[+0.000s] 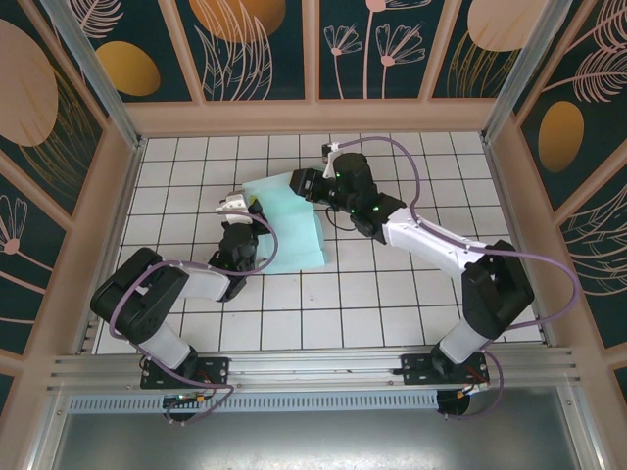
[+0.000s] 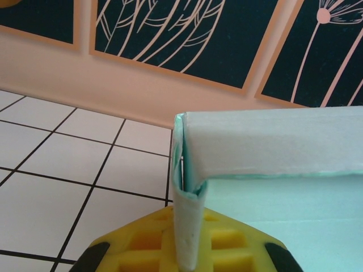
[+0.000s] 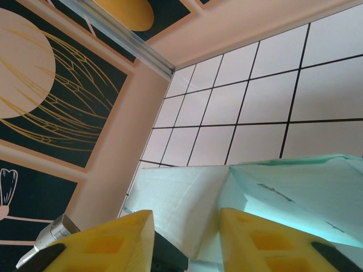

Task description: Fold the paper box

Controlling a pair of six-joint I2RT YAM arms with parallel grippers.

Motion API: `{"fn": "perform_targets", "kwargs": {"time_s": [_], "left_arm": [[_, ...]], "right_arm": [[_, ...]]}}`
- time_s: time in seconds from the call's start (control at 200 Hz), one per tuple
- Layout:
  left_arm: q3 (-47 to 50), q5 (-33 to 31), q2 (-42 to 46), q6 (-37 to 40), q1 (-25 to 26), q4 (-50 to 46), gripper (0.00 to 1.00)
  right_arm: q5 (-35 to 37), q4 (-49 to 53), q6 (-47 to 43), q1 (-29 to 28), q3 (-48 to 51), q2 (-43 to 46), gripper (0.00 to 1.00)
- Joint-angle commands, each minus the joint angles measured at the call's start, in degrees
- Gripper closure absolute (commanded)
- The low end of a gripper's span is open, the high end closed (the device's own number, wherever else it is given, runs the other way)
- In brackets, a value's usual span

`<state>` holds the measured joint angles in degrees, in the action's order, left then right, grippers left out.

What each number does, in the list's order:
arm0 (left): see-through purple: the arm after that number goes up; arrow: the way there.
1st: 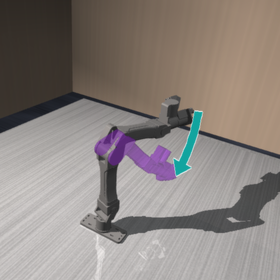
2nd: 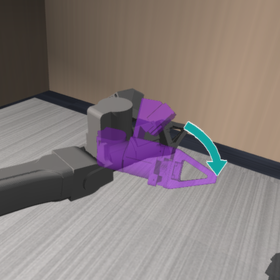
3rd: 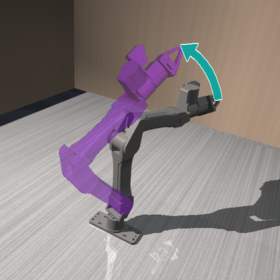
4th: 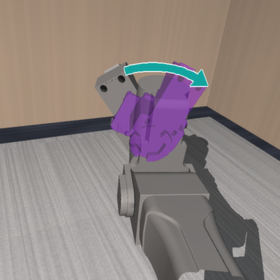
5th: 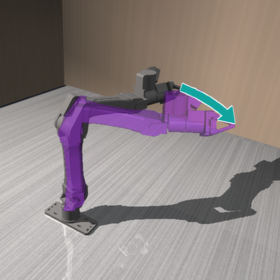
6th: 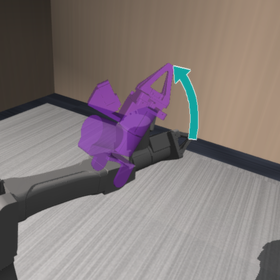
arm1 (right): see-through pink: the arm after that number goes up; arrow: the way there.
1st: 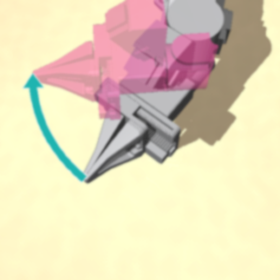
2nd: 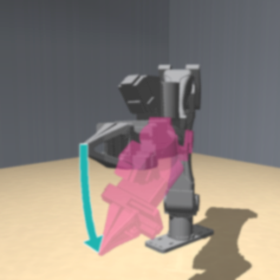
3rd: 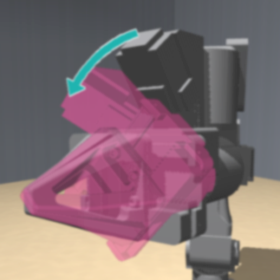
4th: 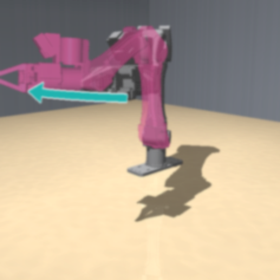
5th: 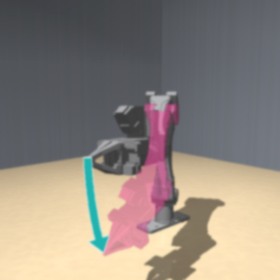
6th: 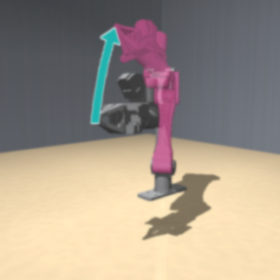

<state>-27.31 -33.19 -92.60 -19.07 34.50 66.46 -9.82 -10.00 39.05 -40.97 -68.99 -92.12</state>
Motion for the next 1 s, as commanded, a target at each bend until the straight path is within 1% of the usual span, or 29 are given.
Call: {"fn": "perform_targets", "kwargs": {"time_s": [0.0, 0.03, 0.07, 0.145, 0.285, 0.31, 0.34, 0.4, 0.435, 0.455, 0.536, 0.631, 0.761, 0.821, 0.911, 0.996], "left_arm": [[0.6, 0.7, 1.5, 1.1, 0.2, 2.5, 1.0], [0.6, 0.8, 1.5, 1.4, 0.2, 2.5, 1.0], [0.6, 0.7, 1.5, 1.5, 0.3, 2.6, 1.0], [0.6, 0.6, 1.4, 1.5, 0.3, 2.4, 1.0], [0.7, 0.3, 1.0, 1.0, 0.2, 2.3, 1.0], [0.7, 0.4, 1.1, 1.0, 0.2, 2.3, 1.0], [0.7, 0.4, 1.2, 1.0, 0.2, 2.2, 1.0], [0.7, 0.4, 1.4, 0.7, 0.2, 1.7, 1.0], [0.5, 0.4, 1.5, 0.7, 0.2, 1.2, 1.0], [0.4, 0.4, 1.6, 0.5, 0.2, 1.0, 1.0], [0.3, 0.6, 1.8, 0.2, 0.2, 0.2, 1.0], [0.2, 1.8, 1.8, -0.2, 0.3, 0.1, 1.0], [-0.7, 5.3, 1.6, -0.2, 0.2, -0.1, 1.0], [-1.2, 6.8, 1.5, -0.2, 0.2, -0.2, 1.0], [-1.9, 8.6, 1.5, -0.1, 0.3, -0.4, 1.0], [-2.5, 9.5, 1.5, -0.3, 0.3, -0.6, 1.0]], "right_arm": [[-1.1, -0.3, 2.2, -0.2, -2.7, -1.3, 0.7], [-1.1, -0.1, 2.4, -0.2, -2.8, -1.4, 0.73], [-1.1, 0.2, 2.5, -0.2, -3.0, -1.6, 0.8], [-1.0, 0.3, 2.6, -0.2, -3.1, -1.5, 1.0], [-0.9, -1.3, 2.2, -0.2, -2.0, -0.5, 1.0], [-0.9, -2.3, 2.0, -0.2, -1.4, 0.1, 0.93], [-0.9, -3.7, 1.6, -0.3, -0.5, 0.8, 0.81], [-0.8, -6.3, -0.3, -0.5, 1.4, 2.7, 0.61], [-0.8, -7.5, -1.9, -0.5, 2.5, 4.1, 0.54], [-0.7, -8.1, -2.9, -0.5, 3.2, 4.9, 0.52], [-0.9, -10.9, -7.0, -0.5, 6.3, 8.6, 0.48], [0.9, -12.6, -10.4, -0.2, 9.9, 12.9, 0.47], [3.4, -12.6, -10.8, 2.6, 14.2, 17.7, 0.47], [2.0, -13.1, -9.1, 5.2, 16.2, 19.1, 0.47], [-2.3, -15.8, -6.1, 8.5, 19.0, 19.5, 0.47], [-5.5, -16.9, -5.3, 9.2, 19.8, 18.1, 0.47]]}}
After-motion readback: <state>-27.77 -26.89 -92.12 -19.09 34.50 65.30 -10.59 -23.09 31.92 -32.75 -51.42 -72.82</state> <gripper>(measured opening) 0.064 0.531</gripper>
